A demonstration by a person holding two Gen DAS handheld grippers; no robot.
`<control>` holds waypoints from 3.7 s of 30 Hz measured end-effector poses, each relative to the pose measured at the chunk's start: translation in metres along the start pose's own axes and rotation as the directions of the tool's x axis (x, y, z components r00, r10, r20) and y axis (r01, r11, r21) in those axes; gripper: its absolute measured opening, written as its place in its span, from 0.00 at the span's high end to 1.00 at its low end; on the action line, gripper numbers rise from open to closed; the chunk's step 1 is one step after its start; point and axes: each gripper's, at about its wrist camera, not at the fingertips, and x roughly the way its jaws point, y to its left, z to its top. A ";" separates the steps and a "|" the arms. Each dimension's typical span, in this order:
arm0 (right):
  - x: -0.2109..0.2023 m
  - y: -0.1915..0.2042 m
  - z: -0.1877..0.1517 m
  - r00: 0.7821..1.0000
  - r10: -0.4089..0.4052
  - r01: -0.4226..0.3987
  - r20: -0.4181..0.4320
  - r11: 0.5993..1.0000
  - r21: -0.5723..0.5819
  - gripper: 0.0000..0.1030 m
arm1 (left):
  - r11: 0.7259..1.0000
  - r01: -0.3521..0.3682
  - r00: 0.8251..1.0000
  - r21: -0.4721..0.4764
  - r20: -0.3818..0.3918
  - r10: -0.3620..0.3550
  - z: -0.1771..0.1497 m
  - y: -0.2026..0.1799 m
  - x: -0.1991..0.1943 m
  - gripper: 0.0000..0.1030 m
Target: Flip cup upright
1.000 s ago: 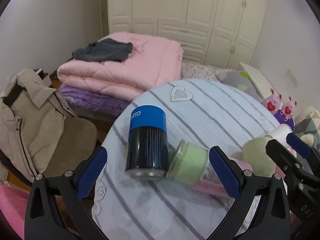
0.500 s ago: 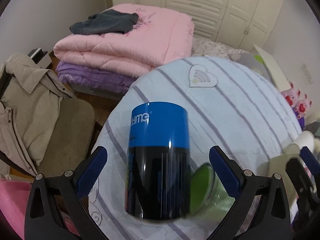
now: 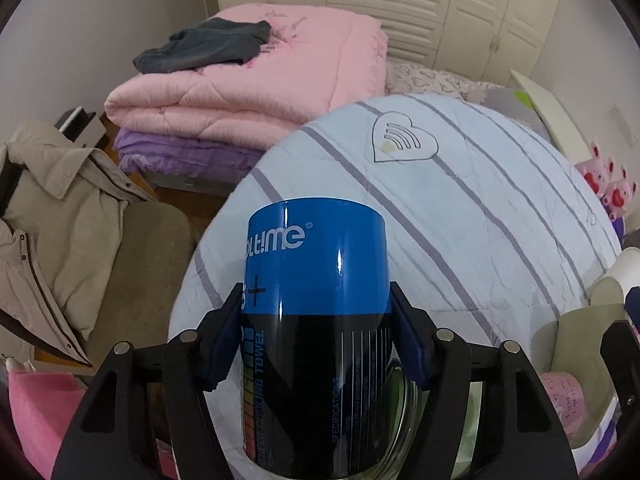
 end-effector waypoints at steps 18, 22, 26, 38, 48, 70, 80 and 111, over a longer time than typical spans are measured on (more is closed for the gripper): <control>-0.034 -0.009 -0.005 0.995 0.050 -0.055 0.089 0.997 0.053 0.22 | 0.997 -0.076 0.986 0.027 0.149 0.071 -0.009 -0.005 -0.084 0.34; -0.042 -0.014 -0.009 0.992 0.070 -0.078 0.105 0.994 0.072 0.22 | 0.996 -0.088 0.981 0.029 0.176 0.081 -0.017 -0.010 -0.102 0.34; -0.053 -0.016 -0.015 0.990 0.069 -0.077 0.119 0.995 0.064 0.22 | 0.995 -0.089 0.977 0.038 0.197 0.080 -0.027 -0.015 -0.120 0.34; -0.094 -0.049 -0.034 0.985 0.050 -0.067 0.164 0.993 0.099 0.22 | 0.992 -0.052 0.978 0.113 0.205 0.028 -0.077 -0.055 -0.168 0.34; -0.125 -0.065 -0.060 0.990 0.028 -0.036 0.142 0.998 0.051 0.22 | 0.971 0.008 0.998 0.240 0.055 -0.022 -0.153 -0.101 -0.170 0.34; -0.097 -0.103 -0.084 0.996 0.073 -0.065 -0.050 0.987 0.148 0.22 | 0.961 0.075 0.995 0.266 -0.085 -0.054 -0.143 -0.142 -0.084 0.17; -0.069 -0.080 -0.086 0.945 0.279 -0.238 -0.168 0.944 0.227 0.22 | 0.956 0.107 0.994 0.273 -0.048 -0.097 -0.149 -0.119 -0.105 0.09; -0.033 -0.045 -0.092 0.874 0.420 -0.361 -0.245 0.898 0.251 0.30 | 0.936 0.236 0.972 0.261 -0.062 -0.228 -0.162 -0.093 -0.109 0.08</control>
